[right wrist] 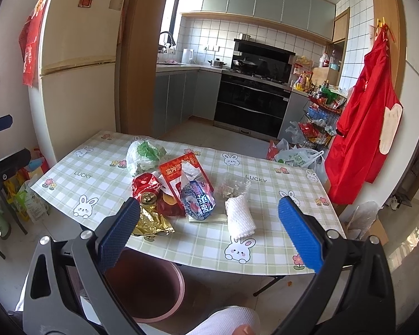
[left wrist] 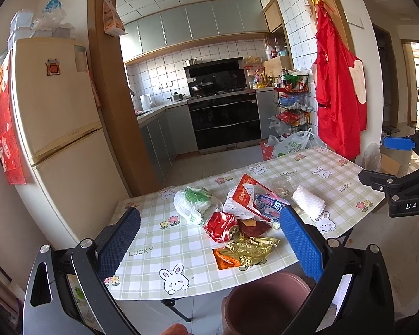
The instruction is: Collect trash
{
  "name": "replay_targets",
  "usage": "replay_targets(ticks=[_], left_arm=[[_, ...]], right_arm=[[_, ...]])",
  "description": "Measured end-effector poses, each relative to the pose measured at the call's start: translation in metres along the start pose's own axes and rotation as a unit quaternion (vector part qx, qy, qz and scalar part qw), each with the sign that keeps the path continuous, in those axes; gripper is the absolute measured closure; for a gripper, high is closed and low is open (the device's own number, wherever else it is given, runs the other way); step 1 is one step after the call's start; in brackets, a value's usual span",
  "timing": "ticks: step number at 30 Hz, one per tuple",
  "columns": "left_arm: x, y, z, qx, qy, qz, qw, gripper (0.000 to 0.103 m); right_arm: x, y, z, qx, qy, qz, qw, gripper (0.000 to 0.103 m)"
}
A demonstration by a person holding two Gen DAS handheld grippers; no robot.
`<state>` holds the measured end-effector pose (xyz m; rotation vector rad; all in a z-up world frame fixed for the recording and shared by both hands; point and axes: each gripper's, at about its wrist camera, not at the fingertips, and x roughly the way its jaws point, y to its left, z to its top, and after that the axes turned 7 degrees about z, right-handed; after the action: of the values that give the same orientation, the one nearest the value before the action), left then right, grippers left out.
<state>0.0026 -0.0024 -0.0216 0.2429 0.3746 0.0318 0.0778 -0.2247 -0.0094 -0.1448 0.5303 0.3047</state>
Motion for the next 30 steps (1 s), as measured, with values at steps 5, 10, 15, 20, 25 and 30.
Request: replay_targets(ticks=[5, 10, 15, 20, 25, 30], left_arm=[[0.019, 0.008, -0.017, -0.030, 0.004, -0.008, 0.9995, 0.005], [0.052, 0.018, -0.038, -0.062, 0.032, -0.014, 0.9975, 0.005], [0.078, 0.021, -0.062, -0.058, 0.045, 0.004, 0.9973, 0.005], [0.105, 0.022, -0.081, -0.077, 0.076, -0.007, 0.9941, 0.005], [0.126, 0.018, -0.088, -0.079, 0.092, -0.006, 0.9926, 0.005], [0.146, 0.011, -0.087, -0.075, 0.113, 0.002, 0.9908, 0.005]], right_arm=[[0.022, -0.013, -0.016, 0.029, 0.014, 0.004, 0.999, 0.006], [0.054, -0.016, -0.037, 0.045, 0.042, 0.015, 0.998, 0.006], [0.078, -0.021, -0.052, 0.061, 0.041, 0.031, 0.997, 0.006], [0.106, -0.025, -0.061, 0.063, 0.057, 0.036, 0.996, 0.006], [0.133, -0.032, -0.067, 0.076, 0.076, 0.042, 0.993, 0.005], [0.156, -0.038, -0.064, 0.077, 0.091, 0.045, 0.992, 0.005]])
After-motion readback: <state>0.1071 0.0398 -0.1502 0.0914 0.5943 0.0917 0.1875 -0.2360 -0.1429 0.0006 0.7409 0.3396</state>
